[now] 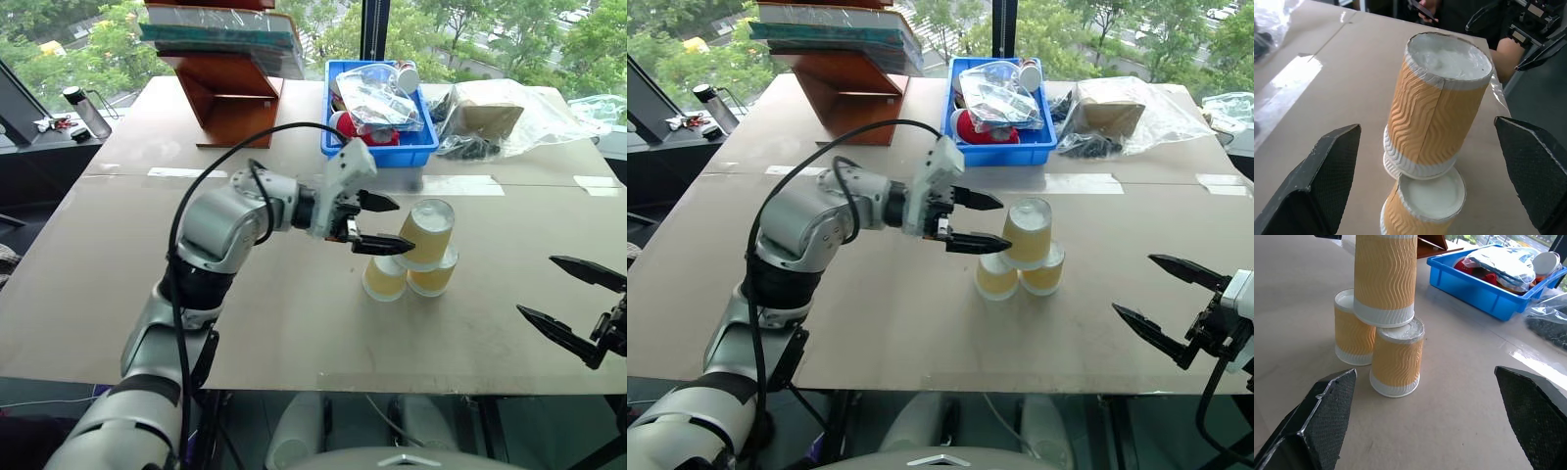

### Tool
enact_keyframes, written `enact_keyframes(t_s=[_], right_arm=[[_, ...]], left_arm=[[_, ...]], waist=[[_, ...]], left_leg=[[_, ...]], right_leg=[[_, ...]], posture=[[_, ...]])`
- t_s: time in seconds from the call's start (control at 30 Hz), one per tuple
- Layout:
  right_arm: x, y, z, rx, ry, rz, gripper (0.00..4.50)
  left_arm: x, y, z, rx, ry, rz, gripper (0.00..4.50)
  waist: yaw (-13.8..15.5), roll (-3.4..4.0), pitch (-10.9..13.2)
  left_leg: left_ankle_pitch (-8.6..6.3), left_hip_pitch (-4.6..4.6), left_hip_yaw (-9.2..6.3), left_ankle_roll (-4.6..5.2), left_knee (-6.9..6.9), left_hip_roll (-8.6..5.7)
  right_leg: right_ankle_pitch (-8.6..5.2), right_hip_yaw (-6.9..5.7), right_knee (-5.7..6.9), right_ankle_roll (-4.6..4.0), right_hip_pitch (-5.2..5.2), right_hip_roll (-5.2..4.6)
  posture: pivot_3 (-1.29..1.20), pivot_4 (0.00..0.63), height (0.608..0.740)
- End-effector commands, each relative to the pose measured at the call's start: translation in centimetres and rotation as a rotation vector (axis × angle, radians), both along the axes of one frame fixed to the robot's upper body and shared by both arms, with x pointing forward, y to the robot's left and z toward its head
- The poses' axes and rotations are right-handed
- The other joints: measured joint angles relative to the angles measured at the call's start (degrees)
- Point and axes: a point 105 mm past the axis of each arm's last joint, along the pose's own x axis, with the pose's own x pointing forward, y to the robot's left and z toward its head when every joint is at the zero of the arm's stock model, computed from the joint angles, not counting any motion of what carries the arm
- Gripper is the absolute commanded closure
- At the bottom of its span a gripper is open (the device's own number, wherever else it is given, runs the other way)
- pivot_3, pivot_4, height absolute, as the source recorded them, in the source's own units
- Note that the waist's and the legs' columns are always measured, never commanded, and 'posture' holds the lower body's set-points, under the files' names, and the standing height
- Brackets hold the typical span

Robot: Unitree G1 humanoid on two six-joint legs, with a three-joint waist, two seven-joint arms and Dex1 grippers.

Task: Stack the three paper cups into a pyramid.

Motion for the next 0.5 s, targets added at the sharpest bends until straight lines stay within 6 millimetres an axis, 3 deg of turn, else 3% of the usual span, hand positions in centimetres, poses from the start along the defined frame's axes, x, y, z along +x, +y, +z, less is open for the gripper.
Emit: enact_keyframes(t_s=[0.03,0.3,0.5], right_arm=[[0.1,-0.2,0.5,-0.013,-0.016,0.014,0.0],[0.4,-2.5,-0.1,-0.074,0.059,0.035,0.0],[-0.4,-4.5,-1.3,-0.125,0.139,0.013,0.0]], left_arm=[[-1.2,2.7,1.8,-0.118,-0.083,0.03,0.01],[-5.8,9.6,-3.8,-0.086,0.067,0.255,0.01],[-7.9,12.3,-5.9,-0.062,0.129,0.404,0.01]], waist=[[-0.18,0.0,0.0],[-0.84,-0.01,0.01],[0.56,0.01,0.0]], left_leg=[[0.0,0.01,0.01,0.0,0.0,0.06],[-0.01,0.02,0.01,0.01,-0.06,0.12],[-0.13,0.05,0.0,0.23,-0.07,0.12]], right_leg=[[0.0,0.01,0.01,0.0,0.0,-0.01],[0.0,0.02,-0.04,0.0,0.01,-0.06],[-0.01,-0.02,-0.07,-0.02,0.04,-0.11]], posture=[[0.0,0.15,0.74],[0.0,0.15,0.74],[0.0,0.15,0.74]])
